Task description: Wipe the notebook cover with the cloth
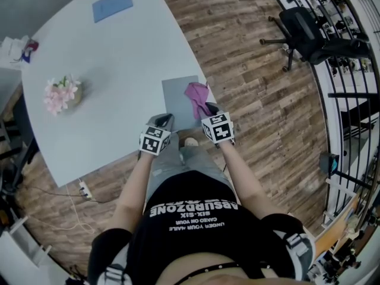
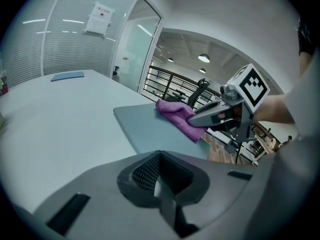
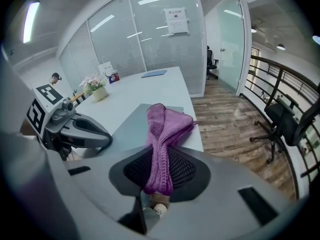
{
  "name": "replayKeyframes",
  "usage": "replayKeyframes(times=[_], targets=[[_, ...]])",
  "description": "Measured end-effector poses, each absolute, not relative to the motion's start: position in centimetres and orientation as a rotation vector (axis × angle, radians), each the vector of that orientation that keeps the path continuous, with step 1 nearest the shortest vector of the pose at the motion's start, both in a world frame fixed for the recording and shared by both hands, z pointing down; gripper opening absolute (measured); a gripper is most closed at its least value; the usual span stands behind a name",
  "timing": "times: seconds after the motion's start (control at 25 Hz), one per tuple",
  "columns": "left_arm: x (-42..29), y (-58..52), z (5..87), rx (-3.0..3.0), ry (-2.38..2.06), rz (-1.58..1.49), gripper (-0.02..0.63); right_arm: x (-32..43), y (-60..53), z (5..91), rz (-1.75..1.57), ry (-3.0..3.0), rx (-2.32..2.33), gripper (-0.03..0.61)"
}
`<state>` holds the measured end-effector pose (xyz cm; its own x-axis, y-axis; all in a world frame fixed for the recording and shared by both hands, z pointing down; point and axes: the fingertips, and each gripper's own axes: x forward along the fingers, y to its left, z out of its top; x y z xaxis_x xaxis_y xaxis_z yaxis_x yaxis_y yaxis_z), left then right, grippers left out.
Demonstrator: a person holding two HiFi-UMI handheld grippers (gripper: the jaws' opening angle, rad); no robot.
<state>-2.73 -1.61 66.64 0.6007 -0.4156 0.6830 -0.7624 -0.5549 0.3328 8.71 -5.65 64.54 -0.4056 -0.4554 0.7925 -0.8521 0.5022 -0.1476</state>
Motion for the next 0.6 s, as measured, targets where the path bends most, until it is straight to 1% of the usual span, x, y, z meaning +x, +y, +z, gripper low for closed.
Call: replayKeyframes(times=[0.16, 0.6], targets=[[-2.9, -1.2, 66.4, 2.219, -0.895, 0.77, 0.017, 7.9, -5.6, 64.5, 0.719, -2.05, 1.045, 0.084], [-4.7, 0.0, 66.0, 2.195, -0.941, 0.751, 0.017, 4.9, -5.5, 64.3, 0.737, -2.106, 0.947, 0.084]])
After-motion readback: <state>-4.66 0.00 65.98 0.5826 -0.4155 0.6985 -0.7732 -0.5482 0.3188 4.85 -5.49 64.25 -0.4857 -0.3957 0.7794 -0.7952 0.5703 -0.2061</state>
